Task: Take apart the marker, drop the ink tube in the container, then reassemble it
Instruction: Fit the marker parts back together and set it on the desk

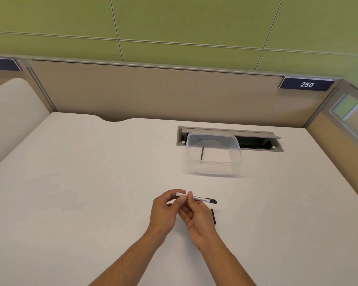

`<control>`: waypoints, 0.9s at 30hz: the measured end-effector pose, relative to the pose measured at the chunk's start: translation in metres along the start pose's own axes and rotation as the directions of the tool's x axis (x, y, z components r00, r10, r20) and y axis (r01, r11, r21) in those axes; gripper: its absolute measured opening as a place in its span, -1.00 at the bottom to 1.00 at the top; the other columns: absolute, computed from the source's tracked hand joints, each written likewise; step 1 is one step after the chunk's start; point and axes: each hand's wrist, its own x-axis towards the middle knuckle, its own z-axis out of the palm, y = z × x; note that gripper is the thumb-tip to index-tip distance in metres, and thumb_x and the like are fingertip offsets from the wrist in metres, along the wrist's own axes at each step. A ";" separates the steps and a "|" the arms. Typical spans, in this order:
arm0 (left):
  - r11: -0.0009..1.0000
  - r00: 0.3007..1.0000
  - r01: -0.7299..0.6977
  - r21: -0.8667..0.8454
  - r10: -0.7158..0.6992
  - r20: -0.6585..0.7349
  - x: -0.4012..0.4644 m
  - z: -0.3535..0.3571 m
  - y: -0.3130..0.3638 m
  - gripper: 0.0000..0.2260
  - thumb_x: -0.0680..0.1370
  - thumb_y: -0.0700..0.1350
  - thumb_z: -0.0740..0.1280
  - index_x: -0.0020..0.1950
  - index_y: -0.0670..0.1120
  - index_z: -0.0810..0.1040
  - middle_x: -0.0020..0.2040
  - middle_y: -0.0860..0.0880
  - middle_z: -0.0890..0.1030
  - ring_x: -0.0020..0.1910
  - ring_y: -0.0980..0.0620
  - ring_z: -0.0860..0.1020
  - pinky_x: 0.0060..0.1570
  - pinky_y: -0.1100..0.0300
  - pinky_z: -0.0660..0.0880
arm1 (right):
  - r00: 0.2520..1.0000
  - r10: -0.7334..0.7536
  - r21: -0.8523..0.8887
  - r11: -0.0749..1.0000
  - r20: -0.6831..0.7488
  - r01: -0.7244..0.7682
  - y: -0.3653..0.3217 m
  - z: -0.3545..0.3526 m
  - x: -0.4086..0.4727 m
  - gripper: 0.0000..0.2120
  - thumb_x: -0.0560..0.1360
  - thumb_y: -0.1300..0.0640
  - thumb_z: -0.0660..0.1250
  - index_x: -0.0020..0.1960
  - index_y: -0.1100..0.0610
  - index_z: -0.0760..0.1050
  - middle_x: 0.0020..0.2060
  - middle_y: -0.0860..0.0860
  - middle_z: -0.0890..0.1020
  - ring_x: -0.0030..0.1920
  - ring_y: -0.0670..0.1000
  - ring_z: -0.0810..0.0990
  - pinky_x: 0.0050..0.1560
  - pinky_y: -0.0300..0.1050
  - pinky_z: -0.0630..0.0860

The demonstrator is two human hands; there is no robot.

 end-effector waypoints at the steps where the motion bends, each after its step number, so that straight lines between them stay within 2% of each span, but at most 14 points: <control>1: 1.000 1.000 -0.006 -0.011 0.006 0.004 0.000 0.000 0.001 -0.87 0.52 -0.24 0.38 -0.07 -0.03 0.68 -0.10 0.04 0.70 -0.03 0.12 0.63 -0.04 0.30 0.51 | 1.000 0.004 -0.023 1.000 0.015 -0.004 -0.001 -0.001 -0.001 -0.64 0.56 0.12 0.33 0.20 0.39 0.53 0.06 0.29 0.69 0.09 0.20 0.69 0.11 0.01 0.64; 4: 0.999 1.000 -0.018 -0.038 0.017 -0.008 0.002 -0.002 0.004 -0.88 0.53 -0.24 0.37 -0.06 -0.05 0.67 -0.08 0.06 0.70 -0.04 0.13 0.62 -0.09 0.37 0.49 | 1.000 0.008 -0.123 0.992 0.000 -0.008 -0.003 -0.006 -0.005 -0.67 0.58 0.07 0.32 0.14 0.34 0.56 0.00 0.27 0.71 0.05 0.18 0.71 0.12 0.04 0.63; 6: 0.999 0.999 -0.039 -0.037 0.038 -0.033 0.006 -0.005 0.004 -0.88 0.55 -0.22 0.36 -0.06 -0.03 0.66 -0.05 0.06 0.69 -0.05 0.10 0.59 -0.02 0.23 0.51 | 0.998 -0.021 -0.246 0.969 -0.067 0.004 -0.005 -0.010 -0.007 -0.70 0.57 0.05 0.35 0.05 0.32 0.57 -0.11 0.23 0.72 -0.09 0.13 0.73 -0.03 -0.03 0.67; 8: 0.995 0.996 -0.074 -0.063 0.070 -0.059 0.011 -0.008 0.005 -0.89 0.56 -0.21 0.34 -0.04 -0.06 0.65 -0.02 0.02 0.68 -0.02 -0.01 0.58 0.03 0.04 0.54 | 0.987 -0.111 -0.417 0.907 -0.120 0.051 -0.008 -0.018 -0.009 -0.71 0.55 0.05 0.38 -0.03 0.31 0.56 -0.20 0.20 0.72 -0.21 0.10 0.71 -0.13 -0.07 0.67; 10: 0.988 0.991 -0.107 -0.110 0.097 -0.094 0.014 -0.010 0.007 -0.91 0.57 -0.23 0.32 -0.02 -0.12 0.62 0.00 -0.02 0.68 0.03 -0.07 0.58 0.03 -0.03 0.57 | 0.962 -0.236 -0.583 0.804 -0.137 0.114 -0.011 -0.030 -0.009 -0.75 0.52 0.07 0.42 -0.11 0.28 0.56 -0.29 0.15 0.70 -0.30 0.06 0.66 -0.20 -0.07 0.65; 12: 0.982 0.987 -0.127 -0.139 0.111 -0.119 0.017 -0.012 0.009 -0.92 0.58 -0.24 0.31 -0.02 -0.15 0.60 0.01 -0.05 0.68 0.05 -0.07 0.59 0.01 -0.02 0.58 | 0.917 -0.369 -0.745 0.652 -0.150 0.141 -0.013 -0.042 -0.009 -0.80 0.49 0.08 0.45 -0.19 0.19 0.55 -0.35 0.08 0.67 -0.34 0.03 0.61 -0.24 -0.03 0.61; 15: 0.977 0.984 -0.130 -0.171 0.107 -0.141 0.022 -0.016 0.010 -0.92 0.58 -0.26 0.31 -0.02 -0.16 0.59 0.01 -0.07 0.68 0.04 -0.05 0.59 0.01 -0.02 0.57 | 0.834 -0.532 -0.916 0.392 -0.146 0.090 -0.017 -0.062 -0.004 -0.86 0.47 0.12 0.45 -0.22 0.11 0.53 -0.31 -0.01 0.65 -0.28 -0.01 0.59 -0.23 -0.11 0.50; 17: 0.975 0.983 -0.128 -0.182 0.100 -0.153 0.024 -0.017 0.011 -0.93 0.58 -0.25 0.31 -0.03 -0.14 0.59 0.00 -0.09 0.67 0.02 -0.01 0.59 0.00 0.00 0.57 | 0.821 -0.558 -0.970 0.240 -0.115 0.027 -0.018 -0.074 0.000 -0.92 0.48 0.14 0.43 -0.13 0.09 0.53 -0.17 -0.04 0.63 -0.16 -0.01 0.59 -0.16 -0.14 0.46; 20: 0.974 0.980 -0.142 -0.177 0.113 -0.162 0.025 -0.017 0.011 -0.91 0.57 -0.25 0.32 -0.06 -0.10 0.60 0.00 -0.11 0.66 -0.01 0.00 0.57 -0.02 0.02 0.57 | 0.859 -0.504 -0.995 0.076 -0.090 -0.060 -0.016 -0.087 0.004 -0.84 0.49 0.12 0.40 0.05 0.11 0.53 -0.02 -0.01 0.55 0.02 0.02 0.57 -0.06 -0.16 0.41; 22: 0.973 0.979 -0.146 -0.177 0.116 -0.168 0.025 -0.018 0.011 -0.91 0.56 -0.24 0.33 -0.07 -0.08 0.60 0.00 -0.14 0.64 -0.02 -0.02 0.57 -0.04 0.01 0.58 | 0.874 -0.479 -0.997 0.041 -0.082 -0.072 -0.016 -0.090 0.005 -0.85 0.50 0.14 0.39 0.05 0.14 0.54 -0.02 0.02 0.57 -0.01 0.03 0.57 -0.07 -0.19 0.39; 27: 0.975 0.982 -0.117 -0.187 0.086 -0.167 0.025 -0.020 0.007 -0.90 0.56 -0.22 0.33 -0.05 -0.05 0.62 -0.05 -0.13 0.61 -0.07 -0.04 0.56 -0.05 0.01 0.60 | 0.873 -0.481 -0.997 0.034 -0.076 -0.068 -0.019 -0.089 0.008 -0.97 0.52 0.22 0.35 -0.08 0.16 0.57 -0.11 0.05 0.64 -0.14 0.02 0.57 -0.16 -0.19 0.39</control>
